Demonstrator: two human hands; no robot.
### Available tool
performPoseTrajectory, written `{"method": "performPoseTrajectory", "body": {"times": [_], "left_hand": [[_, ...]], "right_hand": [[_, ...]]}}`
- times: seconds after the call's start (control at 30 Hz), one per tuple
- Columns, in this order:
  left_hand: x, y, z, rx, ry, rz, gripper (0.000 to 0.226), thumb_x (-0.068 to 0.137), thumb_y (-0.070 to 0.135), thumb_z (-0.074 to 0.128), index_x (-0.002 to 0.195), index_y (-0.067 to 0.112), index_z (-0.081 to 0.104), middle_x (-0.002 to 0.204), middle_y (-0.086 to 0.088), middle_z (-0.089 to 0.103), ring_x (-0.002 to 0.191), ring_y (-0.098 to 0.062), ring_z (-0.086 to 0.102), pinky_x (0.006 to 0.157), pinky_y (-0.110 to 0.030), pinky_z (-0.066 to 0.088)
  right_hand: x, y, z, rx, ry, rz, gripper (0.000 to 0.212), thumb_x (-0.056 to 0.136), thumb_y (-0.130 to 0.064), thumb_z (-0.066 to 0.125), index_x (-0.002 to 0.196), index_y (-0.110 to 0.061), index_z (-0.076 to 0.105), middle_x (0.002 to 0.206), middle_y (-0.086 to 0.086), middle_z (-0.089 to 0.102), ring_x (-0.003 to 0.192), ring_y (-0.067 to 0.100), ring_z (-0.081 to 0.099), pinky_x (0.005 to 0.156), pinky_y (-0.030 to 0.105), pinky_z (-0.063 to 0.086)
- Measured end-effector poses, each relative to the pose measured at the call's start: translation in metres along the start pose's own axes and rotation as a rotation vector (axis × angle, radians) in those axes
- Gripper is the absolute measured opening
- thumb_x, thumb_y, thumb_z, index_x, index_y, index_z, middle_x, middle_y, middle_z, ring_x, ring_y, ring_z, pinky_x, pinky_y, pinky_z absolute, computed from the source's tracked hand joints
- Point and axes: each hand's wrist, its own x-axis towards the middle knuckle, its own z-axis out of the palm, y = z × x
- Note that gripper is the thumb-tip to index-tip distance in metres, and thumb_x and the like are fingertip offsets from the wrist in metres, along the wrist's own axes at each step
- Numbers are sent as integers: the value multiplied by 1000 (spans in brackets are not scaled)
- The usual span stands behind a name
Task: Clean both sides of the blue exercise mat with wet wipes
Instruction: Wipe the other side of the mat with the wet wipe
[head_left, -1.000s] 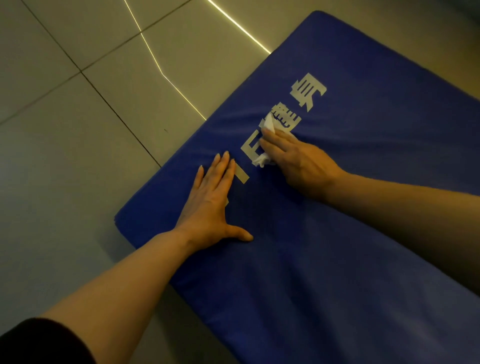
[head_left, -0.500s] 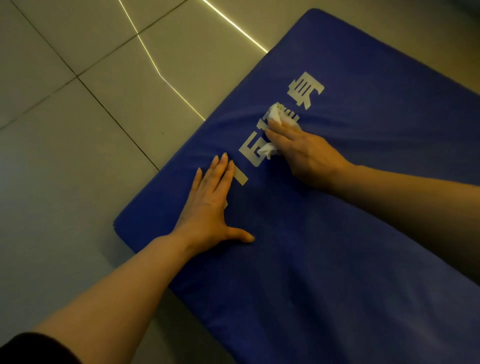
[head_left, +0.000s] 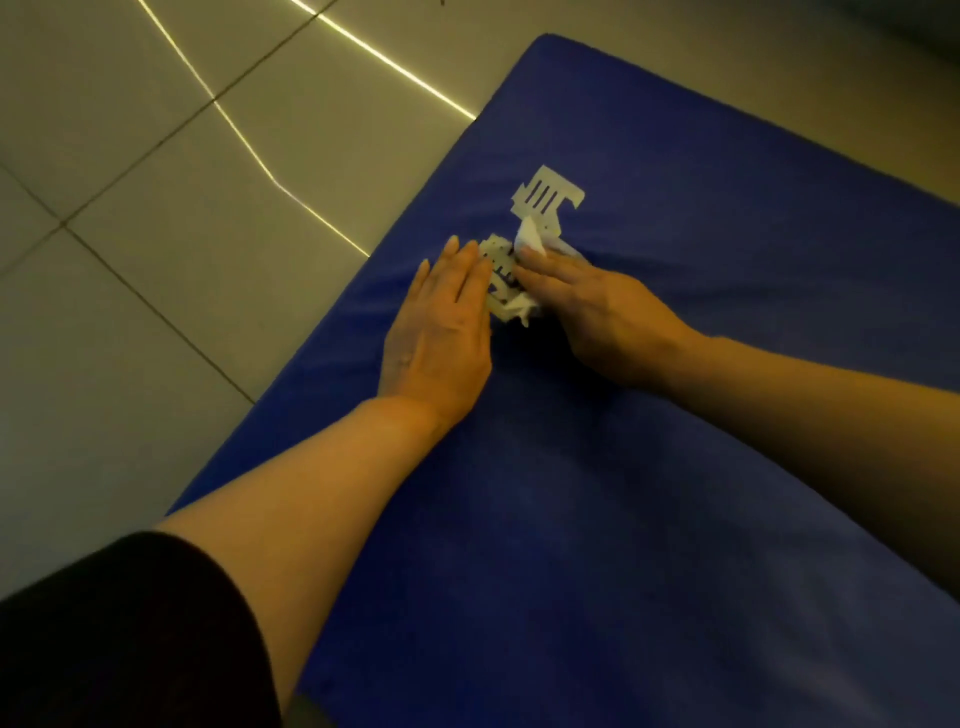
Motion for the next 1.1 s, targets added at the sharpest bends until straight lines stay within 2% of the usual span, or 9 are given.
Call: {"method": "performPoseTrajectory", "body": {"times": [0.1, 0.2, 0.37, 0.47, 0.63, 0.77, 0.83, 0.93, 1.1], "left_hand": [[20, -12, 6, 58, -66, 32, 51, 103, 15, 39, 151, 8, 24, 160, -8, 19, 149, -19, 9, 118, -26, 0], [40, -5, 18, 69, -82, 13, 53, 104, 26, 34, 152, 10, 18, 161, -7, 12, 149, -19, 5, 118, -29, 0], [43, 0, 37, 100, 5, -5, 58, 98, 36, 28, 149, 9, 32, 156, -11, 28, 146, -23, 22, 119, -37, 13], [44, -4, 36, 86, 26, -12, 58, 95, 35, 34, 147, 10, 36, 155, -10, 32, 145, -23, 26, 119, -38, 17], [44, -4, 38, 113, 33, -12, 58, 95, 35, 37, 148, 11, 36, 154, -10, 33, 144, -23, 27, 118, -39, 20], [44, -3, 39, 136, 42, -12, 58, 95, 34, 37, 147, 9, 38, 153, -11, 35, 143, -25, 30, 117, -42, 23], [44, -3, 39, 143, 41, -9, 58, 94, 34, 37, 146, 9, 39, 153, -12, 35, 143, -25, 30, 117, -43, 24], [44, -4, 40, 150, 46, -4, 59, 93, 33, 38, 146, 9, 39, 153, -12, 35, 143, -25, 31, 117, -43, 24], [44, -5, 40, 158, 47, 1, 58, 94, 34, 37, 146, 9, 39, 153, -12, 36, 142, -25, 31, 116, -43, 25]], "right_hand": [[-41, 9, 11, -33, 61, -52, 55, 89, 2, 53, 142, -6, 39, 154, 8, 22, 143, 26, 14, 109, 31, 25], [-59, 23, 19, -59, 93, -63, 57, 87, 2, 56, 141, -4, 38, 153, 11, 25, 142, 28, 18, 110, 35, 25], [8, 35, 7, -2, 152, 32, 51, 92, -12, 32, 142, -3, 35, 152, 13, 26, 142, 31, 19, 109, 36, 31], [34, 42, 3, 12, 136, 58, 52, 94, -7, 40, 146, -9, 30, 155, 7, 20, 145, 25, 11, 110, 33, 28], [-16, 40, 8, -1, 156, 75, 55, 89, 0, 49, 142, -5, 37, 153, 10, 26, 143, 25, 17, 107, 35, 31], [0, 43, 7, 7, 169, 128, 53, 90, -5, 44, 142, -4, 36, 152, 11, 28, 142, 26, 22, 107, 36, 35], [33, 45, 0, 6, 169, 126, 51, 93, -11, 36, 144, -5, 34, 153, 11, 26, 143, 27, 19, 107, 32, 32], [60, 54, -8, -14, 128, 110, 56, 95, -7, 44, 148, -9, 26, 157, 6, 16, 146, 20, 8, 108, 25, 22], [6, 62, -4, -2, 128, 149, 65, 84, 4, 54, 144, -7, 33, 154, 8, 23, 142, 23, 19, 102, 31, 33]]}}
